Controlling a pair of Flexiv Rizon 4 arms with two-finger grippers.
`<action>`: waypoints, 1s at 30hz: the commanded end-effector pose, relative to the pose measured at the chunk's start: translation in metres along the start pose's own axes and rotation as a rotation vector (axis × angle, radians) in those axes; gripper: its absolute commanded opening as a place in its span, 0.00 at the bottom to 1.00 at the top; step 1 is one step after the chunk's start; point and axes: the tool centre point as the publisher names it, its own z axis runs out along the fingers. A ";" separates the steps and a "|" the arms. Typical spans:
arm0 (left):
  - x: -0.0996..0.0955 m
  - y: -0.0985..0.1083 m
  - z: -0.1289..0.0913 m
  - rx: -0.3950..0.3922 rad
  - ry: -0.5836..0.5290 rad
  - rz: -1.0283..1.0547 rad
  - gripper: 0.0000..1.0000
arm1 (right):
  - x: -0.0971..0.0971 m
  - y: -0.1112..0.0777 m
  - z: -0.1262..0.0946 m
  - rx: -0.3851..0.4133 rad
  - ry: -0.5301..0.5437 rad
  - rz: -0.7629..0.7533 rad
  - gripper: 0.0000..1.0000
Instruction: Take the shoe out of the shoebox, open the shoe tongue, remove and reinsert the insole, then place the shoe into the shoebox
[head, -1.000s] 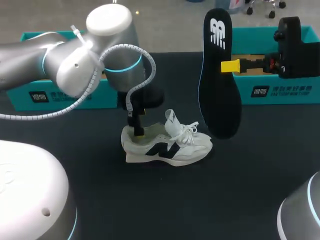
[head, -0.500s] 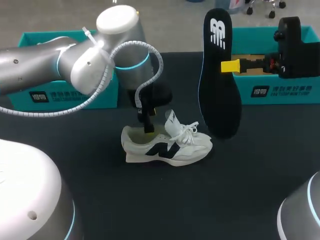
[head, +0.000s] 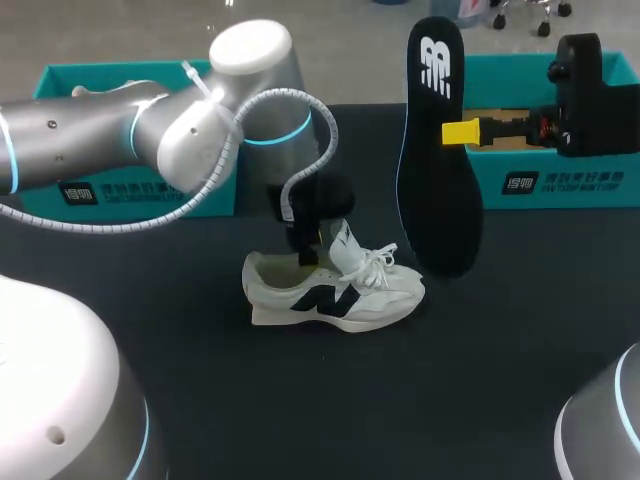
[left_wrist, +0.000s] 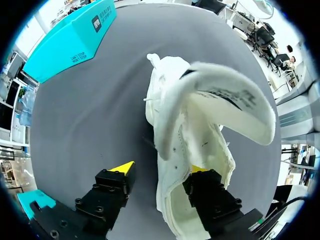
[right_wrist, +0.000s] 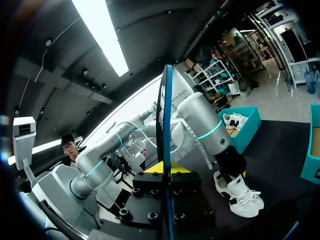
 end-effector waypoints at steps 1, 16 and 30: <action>-0.003 -0.001 0.004 0.006 0.004 0.003 0.00 | -0.002 0.001 0.002 0.002 0.000 0.000 0.00; -0.001 0.000 0.002 0.013 -0.001 0.005 0.00 | -0.002 0.001 0.002 0.002 0.000 0.000 0.00; -0.001 0.000 0.002 0.013 -0.001 0.005 0.00 | -0.002 0.001 0.002 0.002 0.000 0.000 0.00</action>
